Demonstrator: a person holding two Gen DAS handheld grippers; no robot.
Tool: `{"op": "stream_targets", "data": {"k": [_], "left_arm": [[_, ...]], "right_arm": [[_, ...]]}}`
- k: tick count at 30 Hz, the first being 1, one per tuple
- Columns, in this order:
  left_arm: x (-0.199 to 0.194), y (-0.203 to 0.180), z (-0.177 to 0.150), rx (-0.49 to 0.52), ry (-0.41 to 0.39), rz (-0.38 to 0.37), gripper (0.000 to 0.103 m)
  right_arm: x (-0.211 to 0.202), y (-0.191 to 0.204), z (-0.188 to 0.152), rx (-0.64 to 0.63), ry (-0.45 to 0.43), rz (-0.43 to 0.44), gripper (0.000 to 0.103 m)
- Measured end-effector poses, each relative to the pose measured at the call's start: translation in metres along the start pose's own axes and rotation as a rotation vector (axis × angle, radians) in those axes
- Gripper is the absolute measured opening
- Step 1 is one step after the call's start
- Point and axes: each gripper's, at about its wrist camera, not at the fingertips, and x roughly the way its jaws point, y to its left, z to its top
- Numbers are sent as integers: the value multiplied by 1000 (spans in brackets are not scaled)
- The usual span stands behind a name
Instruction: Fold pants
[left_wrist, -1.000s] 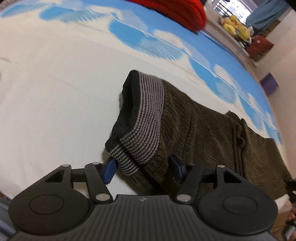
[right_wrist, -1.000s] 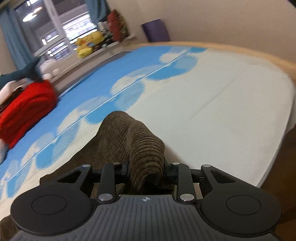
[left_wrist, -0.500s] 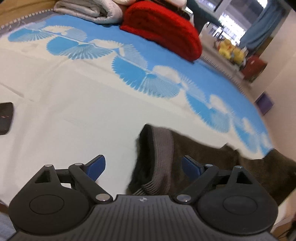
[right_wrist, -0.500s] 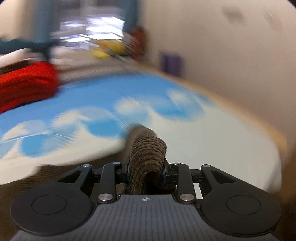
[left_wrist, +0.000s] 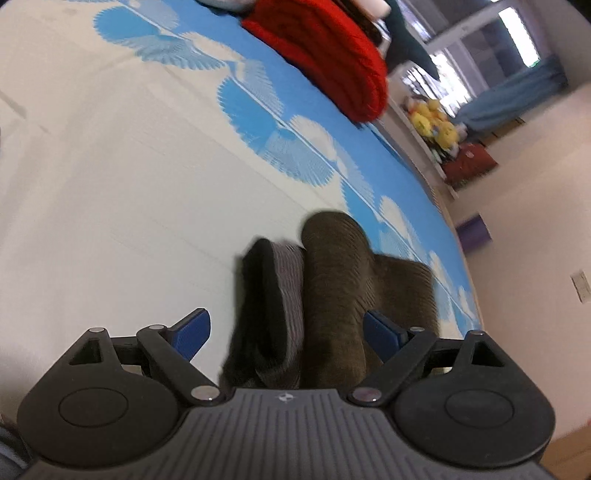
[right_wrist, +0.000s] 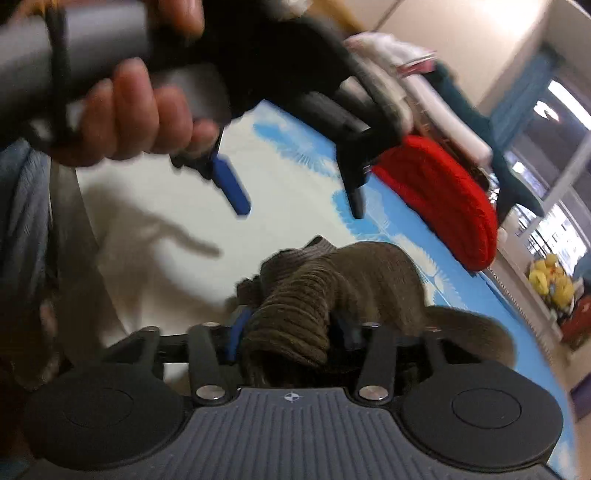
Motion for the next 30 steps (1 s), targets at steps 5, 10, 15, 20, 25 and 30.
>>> {"op": "stream_targets", "data": {"k": [5, 10, 15, 20, 25, 30], "left_arm": [[2, -17, -8, 49, 28, -60, 93], [-8, -40, -21, 87, 38, -35, 93], [4, -66, -31, 146, 127, -19, 91], [41, -61, -35, 25, 253, 37, 84], [51, -55, -34, -24, 318, 32, 86], [50, -33, -28, -151, 321, 15, 88]], "right_arm": [[-54, -65, -3, 301, 15, 29, 76], [-100, -131, -35, 490, 3, -163, 76], [-101, -173, -86, 699, 29, -287, 63], [-74, -162, -97, 683, 48, -117, 35], [-64, -89, -107, 136, 161, -25, 35], [-71, -98, -112, 183, 167, 62, 43]]}}
